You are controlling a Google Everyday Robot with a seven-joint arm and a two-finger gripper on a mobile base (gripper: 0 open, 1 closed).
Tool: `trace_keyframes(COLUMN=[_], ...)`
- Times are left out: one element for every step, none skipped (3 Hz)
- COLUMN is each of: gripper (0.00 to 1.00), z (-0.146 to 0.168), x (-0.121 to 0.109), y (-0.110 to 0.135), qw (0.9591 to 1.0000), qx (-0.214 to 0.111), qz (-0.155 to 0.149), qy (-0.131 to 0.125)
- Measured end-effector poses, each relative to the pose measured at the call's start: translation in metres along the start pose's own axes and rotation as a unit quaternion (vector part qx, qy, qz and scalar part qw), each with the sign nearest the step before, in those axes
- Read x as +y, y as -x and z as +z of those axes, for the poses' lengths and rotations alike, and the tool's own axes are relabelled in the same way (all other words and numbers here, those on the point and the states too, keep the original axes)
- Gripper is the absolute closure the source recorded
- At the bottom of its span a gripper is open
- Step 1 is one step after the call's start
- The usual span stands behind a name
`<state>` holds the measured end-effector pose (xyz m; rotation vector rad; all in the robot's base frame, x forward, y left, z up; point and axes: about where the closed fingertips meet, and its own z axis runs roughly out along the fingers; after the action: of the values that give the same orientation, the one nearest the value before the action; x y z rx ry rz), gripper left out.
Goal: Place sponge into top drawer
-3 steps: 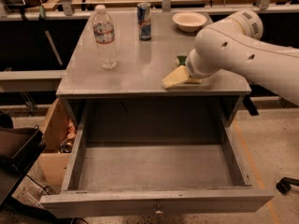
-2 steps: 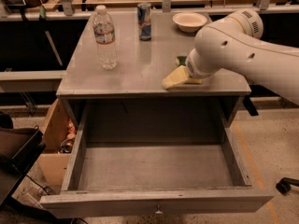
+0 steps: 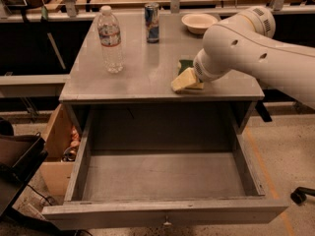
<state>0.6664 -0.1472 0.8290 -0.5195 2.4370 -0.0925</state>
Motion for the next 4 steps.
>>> trace_keyframes(gripper=[0.87,1.0,1.0,1.0], z=[-0.0024,-0.0035,-0.0035,-0.0093], x=[-0.0006,-0.0008,-0.0007,0.0005], y=[0.0018,0.0025,0.0025,0.0046], qw=[1.0,1.0,1.0,0.9999], qx=[0.0,0.0,0.0,-0.009], qz=[0.0,0.0,0.0,-0.002], qy=[0.0,0.0,0.0,0.014])
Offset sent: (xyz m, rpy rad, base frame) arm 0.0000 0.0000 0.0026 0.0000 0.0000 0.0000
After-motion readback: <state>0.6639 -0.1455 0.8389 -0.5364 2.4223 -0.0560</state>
